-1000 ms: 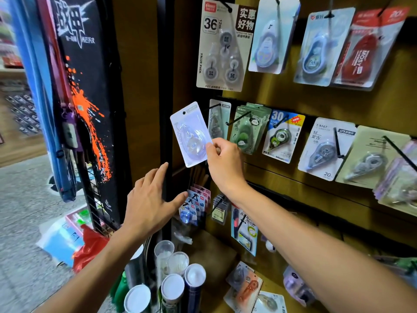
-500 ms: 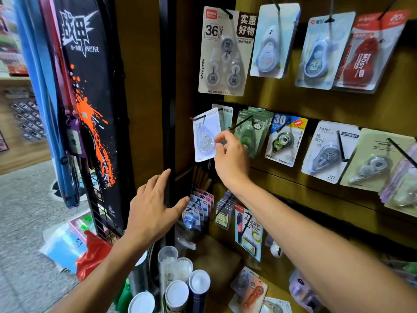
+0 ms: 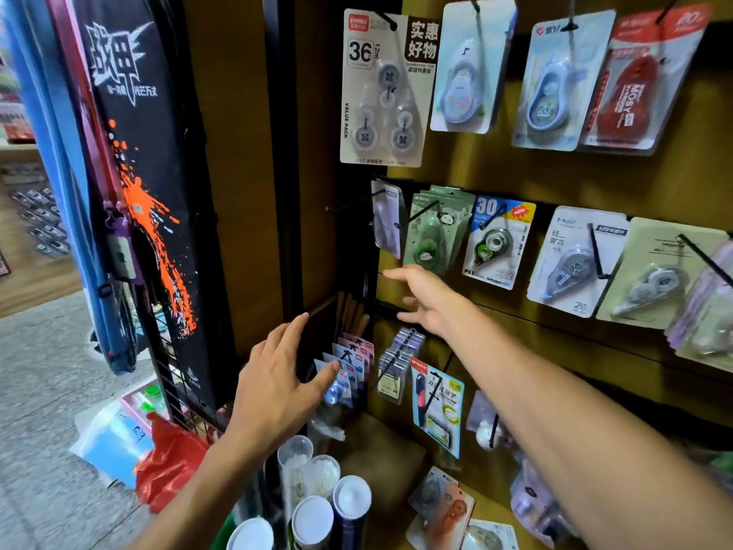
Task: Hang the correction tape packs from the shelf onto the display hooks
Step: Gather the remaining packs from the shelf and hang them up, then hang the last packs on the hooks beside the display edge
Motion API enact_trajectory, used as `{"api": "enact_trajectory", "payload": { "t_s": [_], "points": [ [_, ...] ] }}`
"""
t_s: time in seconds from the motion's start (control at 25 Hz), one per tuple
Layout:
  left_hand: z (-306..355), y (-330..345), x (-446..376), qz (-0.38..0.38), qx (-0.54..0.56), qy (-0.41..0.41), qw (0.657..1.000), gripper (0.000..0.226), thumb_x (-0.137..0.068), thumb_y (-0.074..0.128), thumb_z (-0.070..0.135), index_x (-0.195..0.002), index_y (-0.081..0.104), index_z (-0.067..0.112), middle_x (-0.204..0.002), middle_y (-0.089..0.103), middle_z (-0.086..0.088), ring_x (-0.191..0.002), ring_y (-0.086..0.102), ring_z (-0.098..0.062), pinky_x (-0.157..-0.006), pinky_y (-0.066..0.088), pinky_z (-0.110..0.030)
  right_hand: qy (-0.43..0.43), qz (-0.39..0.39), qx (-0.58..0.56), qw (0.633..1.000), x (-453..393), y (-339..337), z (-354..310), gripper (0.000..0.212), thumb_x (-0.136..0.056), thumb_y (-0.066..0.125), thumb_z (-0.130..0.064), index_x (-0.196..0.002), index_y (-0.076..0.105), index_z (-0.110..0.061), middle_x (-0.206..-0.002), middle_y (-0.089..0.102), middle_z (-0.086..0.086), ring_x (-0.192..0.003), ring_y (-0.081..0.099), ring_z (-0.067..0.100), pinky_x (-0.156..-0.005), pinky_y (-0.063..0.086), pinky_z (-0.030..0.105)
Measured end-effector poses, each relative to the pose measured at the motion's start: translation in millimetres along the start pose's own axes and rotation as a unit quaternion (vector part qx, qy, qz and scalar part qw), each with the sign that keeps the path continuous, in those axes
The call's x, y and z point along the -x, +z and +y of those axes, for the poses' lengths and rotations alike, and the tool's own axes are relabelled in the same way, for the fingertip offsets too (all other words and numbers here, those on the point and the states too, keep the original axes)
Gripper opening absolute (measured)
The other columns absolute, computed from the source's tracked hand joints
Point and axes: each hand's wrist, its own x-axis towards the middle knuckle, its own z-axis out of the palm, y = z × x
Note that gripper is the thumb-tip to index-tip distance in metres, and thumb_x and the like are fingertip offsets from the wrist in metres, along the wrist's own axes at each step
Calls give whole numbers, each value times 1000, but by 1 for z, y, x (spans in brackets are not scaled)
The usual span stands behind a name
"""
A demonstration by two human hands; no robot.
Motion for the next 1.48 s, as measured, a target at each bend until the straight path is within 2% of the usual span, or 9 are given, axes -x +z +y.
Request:
{"api": "enact_trajectory", "payload": {
  "t_s": [0.16,0.32,0.44,0.6,0.76,0.96,1.24,1.36,1.48],
  "points": [
    [20,10,31,-29,44,-11,999,89,-74,46,69,-150,32,26,-148,44,-3,-131,43,-28,-106,37,-41,-54,35,153,986,67,-23,73,72,-90,66,-41,-152,31,-29,-157,31,-1,-141,35,23,-104,33,33],
    [42,51,85,-99,95,-44,990,88,-76,57,65,-150,34,23,-146,46,-8,-132,43,-31,-107,35,-39,-131,69,433,889,144,-54,160,85,-87,60,-59,-155,17,-34,-166,5,-6,-152,4,20,-121,11,36],
    [55,100,131,-165,118,-73,976,83,-80,65,55,-149,34,20,-146,46,-12,-133,43,-30,-109,34,-37,-129,43,508,851,201,-80,229,89,-85,57,-62,-156,12,-34,-166,0,-7,-153,-1,20,-122,13,40],
    [61,185,189,-283,112,-126,944,97,-62,49,71,-147,36,28,-138,53,-12,-126,49,-34,-104,42,-45,-49,-5,537,842,242,-113,321,88,-88,53,-63,-157,7,-32,-166,-3,-7,-152,1,22,-119,19,41],
    [51,269,224,-362,96,-199,906,78,-85,64,49,-150,31,21,-143,47,-13,-130,45,-35,-104,39,-37,70,-12,543,837,228,-146,405,91,-88,51,-66,-157,6,-29,-166,0,-1,-152,4,24,-118,20,39],
    [5,356,232,-412,43,-252,875,73,-85,61,45,-148,30,22,-141,45,-15,-130,42,-39,-105,40,-45,152,-65,521,837,163,-166,487,90,-87,59,-58,-157,11,-26,-166,4,4,-151,12,28,-116,27,41],
    [-55,433,229,-433,69,-325,838,87,-69,48,52,-147,35,17,-143,48,-17,-131,44,-38,-107,38,-43,103,-102,555,819,18,-131,557,92,-84,70,-32,-156,14,-25,-166,3,7,-150,16,29,-116,27,41],
    [-70,450,235,-421,117,-361,824,81,-70,58,52,-140,42,15,-129,60,-19,-119,57,-37,-101,43,-42,82,-122,607,781,-20,-115,562,93,-85,64,-21,-156,6,-30,-165,-8,-4,-150,8,29,-120,20,41],
    [-74,463,240,-403,182,-422,791,65,-75,70,42,-126,51,8,-120,62,-9,-112,60,-24,-96,44,-33,116,-163,560,804,-24,-110,571,97,-81,67,-12,-157,9,-29,-165,-10,-4,-149,17,27,-114,29,35]
  ]
}}
